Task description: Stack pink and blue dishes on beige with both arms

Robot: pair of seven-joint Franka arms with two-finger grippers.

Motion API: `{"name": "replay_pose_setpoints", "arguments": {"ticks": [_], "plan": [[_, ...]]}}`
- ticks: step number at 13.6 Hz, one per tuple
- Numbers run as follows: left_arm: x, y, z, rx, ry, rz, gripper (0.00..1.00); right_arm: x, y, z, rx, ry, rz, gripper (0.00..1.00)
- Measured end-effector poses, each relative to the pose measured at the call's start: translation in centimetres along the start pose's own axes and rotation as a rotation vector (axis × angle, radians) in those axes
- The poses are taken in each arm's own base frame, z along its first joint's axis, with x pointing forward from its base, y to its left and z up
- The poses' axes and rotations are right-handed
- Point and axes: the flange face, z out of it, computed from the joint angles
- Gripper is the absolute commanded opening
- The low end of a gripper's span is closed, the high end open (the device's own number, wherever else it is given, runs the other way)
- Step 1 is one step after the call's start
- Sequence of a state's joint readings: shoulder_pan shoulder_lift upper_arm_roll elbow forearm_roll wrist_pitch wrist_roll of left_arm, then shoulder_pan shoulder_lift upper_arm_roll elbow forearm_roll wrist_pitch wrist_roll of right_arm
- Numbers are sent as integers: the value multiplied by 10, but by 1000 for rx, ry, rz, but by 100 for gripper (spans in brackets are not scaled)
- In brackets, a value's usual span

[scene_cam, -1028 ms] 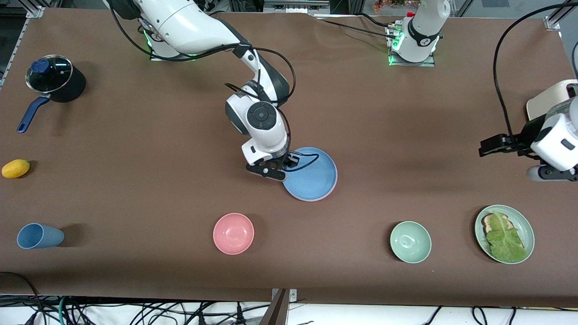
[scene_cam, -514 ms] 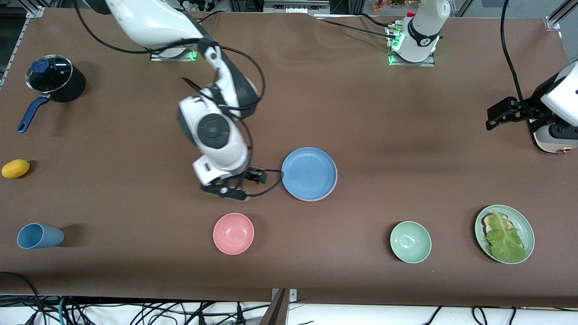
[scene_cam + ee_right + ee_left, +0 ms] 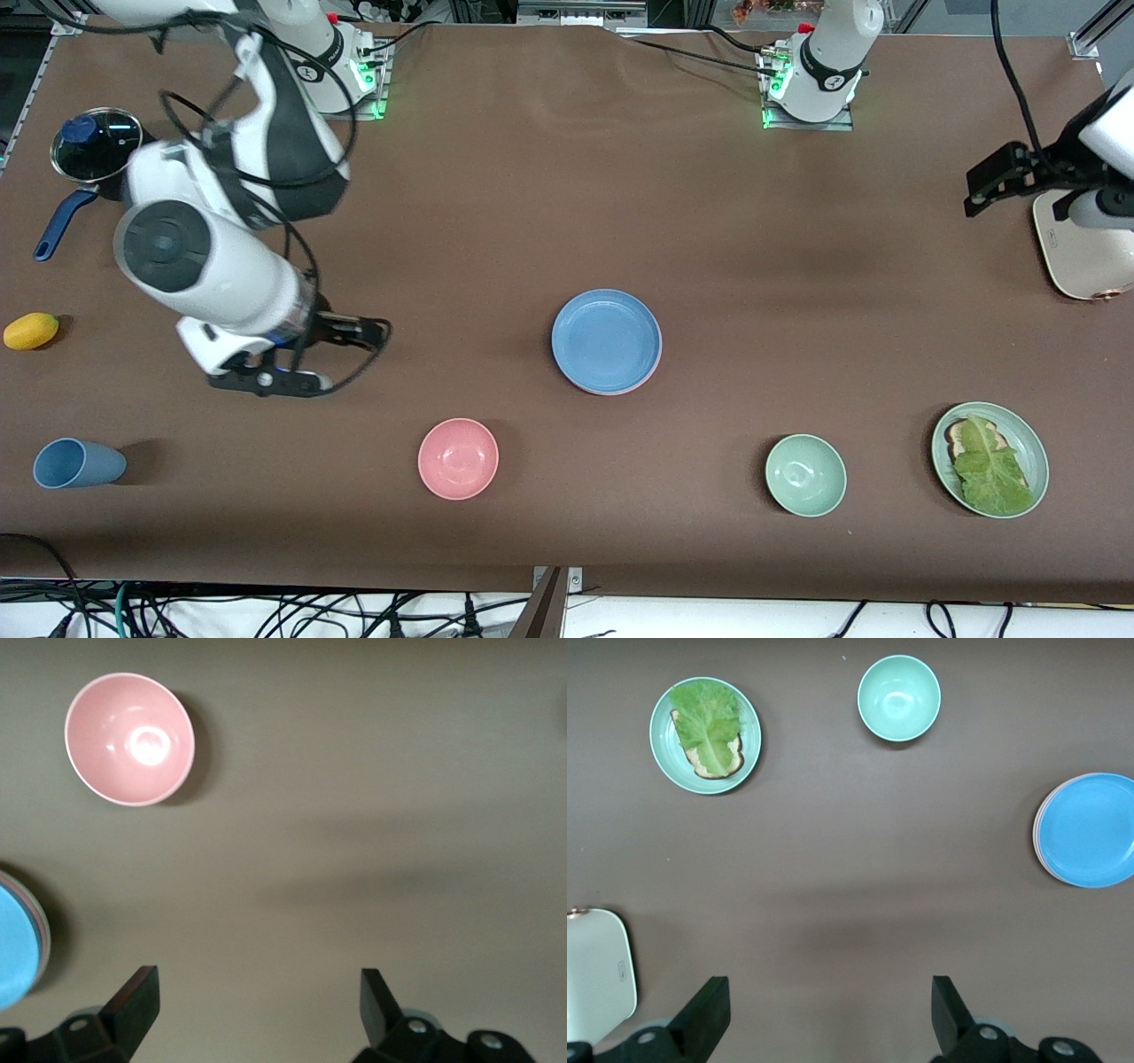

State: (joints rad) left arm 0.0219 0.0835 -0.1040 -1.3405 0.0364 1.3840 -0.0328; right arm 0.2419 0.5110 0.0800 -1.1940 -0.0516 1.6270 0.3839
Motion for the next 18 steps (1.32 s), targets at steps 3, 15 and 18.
{"name": "replay_pose_setpoints", "arguments": {"ticks": [3,15,18], "plan": [[-6,-11,5,-24,-37,-18,100,-17,63,-39,0,-29,-64,100],[-7,-26,27,-48,-107,-34,100,-136,168,-79,18,-81,-66,100],[-6,-19,28,-48,-110,-21,100,-127,166,-78,19,-70,-67,100]]}}
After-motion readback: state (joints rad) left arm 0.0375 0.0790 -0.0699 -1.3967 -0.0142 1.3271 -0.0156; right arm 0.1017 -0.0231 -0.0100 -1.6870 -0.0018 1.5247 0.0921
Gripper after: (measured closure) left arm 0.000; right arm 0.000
